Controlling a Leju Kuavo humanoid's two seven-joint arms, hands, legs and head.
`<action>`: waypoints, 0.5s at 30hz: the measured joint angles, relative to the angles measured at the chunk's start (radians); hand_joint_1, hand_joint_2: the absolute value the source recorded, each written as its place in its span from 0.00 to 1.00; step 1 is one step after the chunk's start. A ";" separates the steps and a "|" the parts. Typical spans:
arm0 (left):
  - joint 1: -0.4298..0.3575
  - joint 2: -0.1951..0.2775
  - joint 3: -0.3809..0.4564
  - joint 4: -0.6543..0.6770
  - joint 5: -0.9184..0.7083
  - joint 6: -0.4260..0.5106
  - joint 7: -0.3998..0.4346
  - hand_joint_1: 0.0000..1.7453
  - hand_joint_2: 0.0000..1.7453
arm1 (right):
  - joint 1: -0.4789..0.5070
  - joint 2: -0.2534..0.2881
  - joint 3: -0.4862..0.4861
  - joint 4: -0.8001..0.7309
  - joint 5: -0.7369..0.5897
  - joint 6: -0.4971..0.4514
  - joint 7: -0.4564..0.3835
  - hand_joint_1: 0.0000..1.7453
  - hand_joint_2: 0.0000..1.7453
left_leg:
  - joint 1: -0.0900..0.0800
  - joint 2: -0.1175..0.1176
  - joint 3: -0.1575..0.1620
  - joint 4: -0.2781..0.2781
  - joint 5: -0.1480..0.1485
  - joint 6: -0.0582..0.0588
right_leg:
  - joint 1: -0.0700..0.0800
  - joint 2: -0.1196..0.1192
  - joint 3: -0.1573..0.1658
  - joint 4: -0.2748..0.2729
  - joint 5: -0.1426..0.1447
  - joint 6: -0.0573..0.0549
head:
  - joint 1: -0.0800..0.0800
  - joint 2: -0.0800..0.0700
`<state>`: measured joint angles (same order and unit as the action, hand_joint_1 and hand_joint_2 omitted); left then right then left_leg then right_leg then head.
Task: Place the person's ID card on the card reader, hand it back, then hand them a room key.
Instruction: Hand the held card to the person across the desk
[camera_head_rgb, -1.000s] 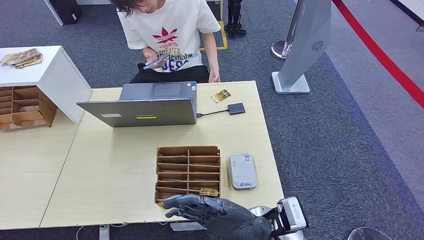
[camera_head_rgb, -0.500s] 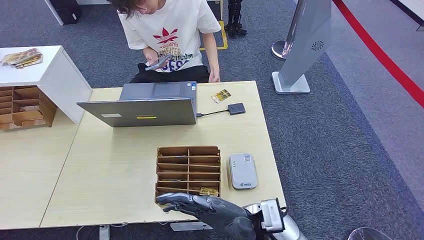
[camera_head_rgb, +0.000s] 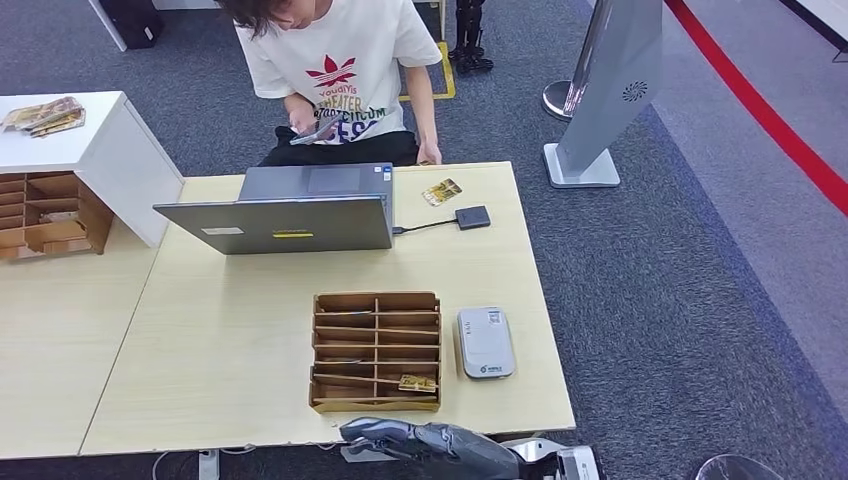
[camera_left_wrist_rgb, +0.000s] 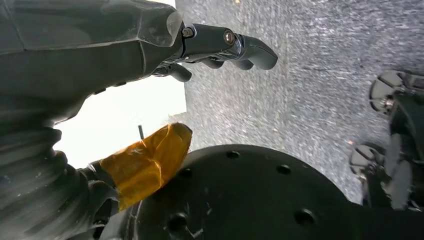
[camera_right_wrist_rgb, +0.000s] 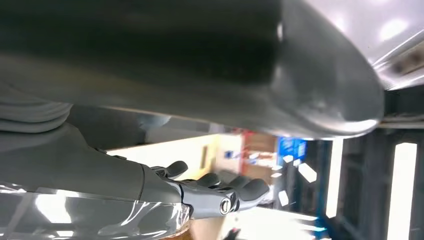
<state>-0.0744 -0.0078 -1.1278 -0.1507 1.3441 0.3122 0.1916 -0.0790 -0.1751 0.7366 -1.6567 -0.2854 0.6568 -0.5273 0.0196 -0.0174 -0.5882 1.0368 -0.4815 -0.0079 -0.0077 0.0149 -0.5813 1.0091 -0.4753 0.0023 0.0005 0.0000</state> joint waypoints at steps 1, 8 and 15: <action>0.000 0.002 0.010 0.000 0.007 -0.001 -0.003 0.00 1.00 | -0.001 0.000 0.000 0.001 0.010 -0.016 0.028 0.00 0.00 | 0.000 0.000 0.000 0.000 0.000 0.000 | 0.000 0.000 0.000 0.000 0.000 0.000 | 0.000 0.000; -0.005 0.012 0.055 0.000 0.030 -0.009 -0.003 0.00 1.00 | -0.025 0.000 0.013 0.037 0.017 -0.010 0.043 0.00 0.00 | 0.000 0.000 0.000 0.000 0.001 -0.001 | 0.000 0.000 0.000 0.000 0.000 0.000 | 0.000 0.000; -0.007 0.015 0.076 0.000 0.041 -0.005 0.014 0.00 1.00 | -0.030 0.004 0.015 0.044 -0.058 0.044 0.022 0.00 0.00 | 0.000 0.000 0.000 0.000 0.001 0.000 | 0.000 0.000 0.000 0.000 0.000 0.000 | 0.000 0.000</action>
<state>-0.0811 0.0073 -1.0522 -0.1508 1.3849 0.3073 0.2053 -0.1092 -0.1710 0.7517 -1.6125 -0.3439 0.7004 -0.5055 0.0195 -0.0174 -0.5884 1.0368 -0.4810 -0.0083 -0.0077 0.0148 -0.5809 1.0094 -0.4751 0.0020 0.0005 0.0000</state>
